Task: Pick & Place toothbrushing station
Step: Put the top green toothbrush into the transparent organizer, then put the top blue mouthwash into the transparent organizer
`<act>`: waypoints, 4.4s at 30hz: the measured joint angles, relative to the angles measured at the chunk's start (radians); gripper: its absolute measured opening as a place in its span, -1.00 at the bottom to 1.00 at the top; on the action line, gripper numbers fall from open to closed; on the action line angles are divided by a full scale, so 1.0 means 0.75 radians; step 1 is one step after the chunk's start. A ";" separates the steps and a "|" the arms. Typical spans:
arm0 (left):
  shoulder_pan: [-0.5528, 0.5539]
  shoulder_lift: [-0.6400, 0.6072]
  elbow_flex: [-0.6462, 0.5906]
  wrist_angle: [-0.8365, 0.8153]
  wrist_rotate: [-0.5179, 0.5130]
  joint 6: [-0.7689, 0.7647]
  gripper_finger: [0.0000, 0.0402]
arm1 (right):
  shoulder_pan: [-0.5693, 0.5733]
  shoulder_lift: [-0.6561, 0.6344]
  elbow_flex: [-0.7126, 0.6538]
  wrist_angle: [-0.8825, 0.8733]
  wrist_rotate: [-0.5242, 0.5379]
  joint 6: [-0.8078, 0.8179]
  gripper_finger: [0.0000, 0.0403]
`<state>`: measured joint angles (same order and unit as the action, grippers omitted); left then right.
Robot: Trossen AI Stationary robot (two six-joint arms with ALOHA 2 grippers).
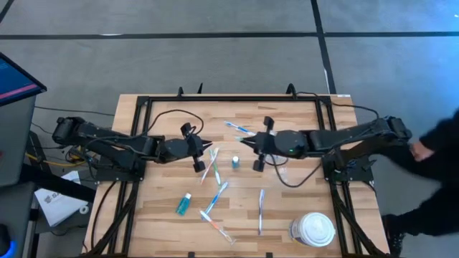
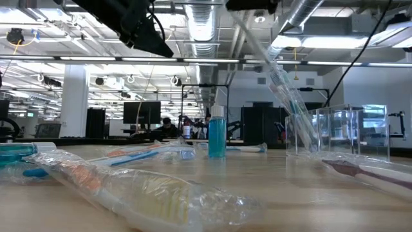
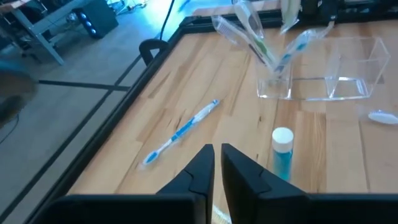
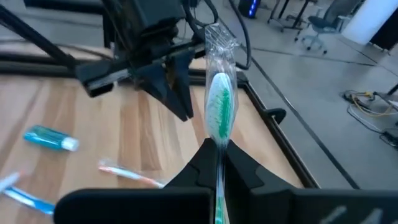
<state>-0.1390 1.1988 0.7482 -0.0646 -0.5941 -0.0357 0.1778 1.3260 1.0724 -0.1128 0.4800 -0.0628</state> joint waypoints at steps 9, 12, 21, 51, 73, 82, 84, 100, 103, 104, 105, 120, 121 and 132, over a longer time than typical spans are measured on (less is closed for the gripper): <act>0.000 -0.001 0.000 0.003 0.000 -0.038 -0.92 | 0.098 -0.254 -0.272 0.165 0.148 0.057 -1.00; 0.000 -0.001 0.000 0.004 0.000 -0.039 -0.92 | 0.131 -0.327 -0.377 0.232 0.212 0.078 -1.00; 0.000 -0.001 0.000 0.009 0.001 -0.044 -0.92 | 0.172 -0.495 -0.677 0.505 0.314 0.085 -1.00; 0.000 0.001 0.001 0.029 0.001 -0.044 -0.92 | -0.006 -0.582 -1.229 1.024 0.335 0.265 -1.00; 0.001 0.002 0.002 0.039 0.001 -0.043 -0.92 | -0.001 -0.582 -1.382 1.081 0.334 0.445 -1.00; 0.025 0.002 0.002 0.039 0.001 -0.038 -0.92 | -0.001 -0.582 -1.395 1.072 0.312 0.471 -1.00; 0.040 0.002 0.002 0.039 0.001 -0.039 -0.92 | -0.001 -0.582 -1.395 1.070 0.309 0.471 -0.99; 0.095 0.002 -0.143 0.112 0.011 -0.107 -0.92 | -0.001 -0.582 -1.386 1.064 0.302 0.453 -0.67; 0.095 0.002 -0.143 0.115 0.138 -0.171 -0.92 | -0.001 -0.582 -1.361 1.065 0.299 0.383 -0.58; 0.095 0.002 -0.143 0.114 0.183 -0.191 -0.92 | -0.001 -0.582 -1.352 1.055 0.298 0.366 -0.55; 0.095 0.002 -0.143 0.114 0.224 -0.218 -0.92 | -0.001 -0.582 -1.344 1.049 0.298 0.356 -0.52; -0.019 0.002 -0.339 0.110 0.407 -0.689 -0.59 | 0.089 -0.585 -1.182 0.889 0.339 0.150 -0.04; -0.028 0.002 -0.358 0.113 0.407 -0.710 -0.55 | 0.094 -0.585 -1.171 0.870 0.358 0.145 -0.03; -0.061 0.018 -0.444 0.306 0.396 -0.771 -0.29 | 0.098 -0.586 -1.057 0.776 0.389 0.094 -0.09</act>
<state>-0.1844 1.2121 0.4152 0.1645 -0.2971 -0.6136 0.2512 0.8867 0.2799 0.4692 0.7719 0.0078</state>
